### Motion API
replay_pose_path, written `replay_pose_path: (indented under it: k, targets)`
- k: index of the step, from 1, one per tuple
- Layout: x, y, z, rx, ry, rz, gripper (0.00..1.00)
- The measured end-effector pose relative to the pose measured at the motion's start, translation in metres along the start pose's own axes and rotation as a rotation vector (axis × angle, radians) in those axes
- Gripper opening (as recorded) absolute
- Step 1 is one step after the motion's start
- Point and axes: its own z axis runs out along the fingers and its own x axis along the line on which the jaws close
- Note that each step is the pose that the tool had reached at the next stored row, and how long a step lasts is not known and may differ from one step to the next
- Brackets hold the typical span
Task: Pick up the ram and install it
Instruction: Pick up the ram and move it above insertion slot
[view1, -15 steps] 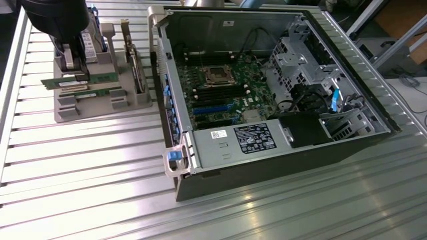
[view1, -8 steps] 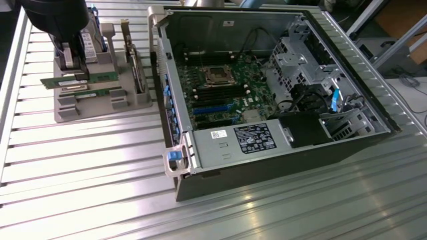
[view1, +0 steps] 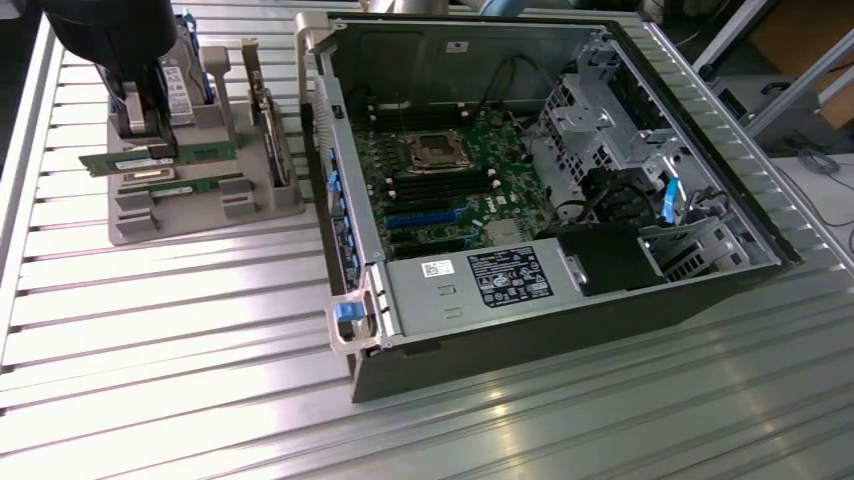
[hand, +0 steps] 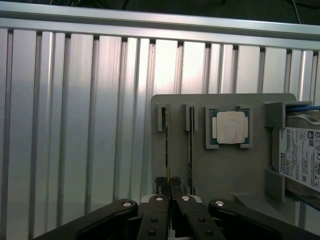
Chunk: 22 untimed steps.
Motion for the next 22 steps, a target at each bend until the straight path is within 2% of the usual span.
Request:
replay_pose_path:
  k: [22]
  targets:
    - [0.0007, 0.0004, -0.0076, -0.0001, 0.0000, 0.000, 0.12]
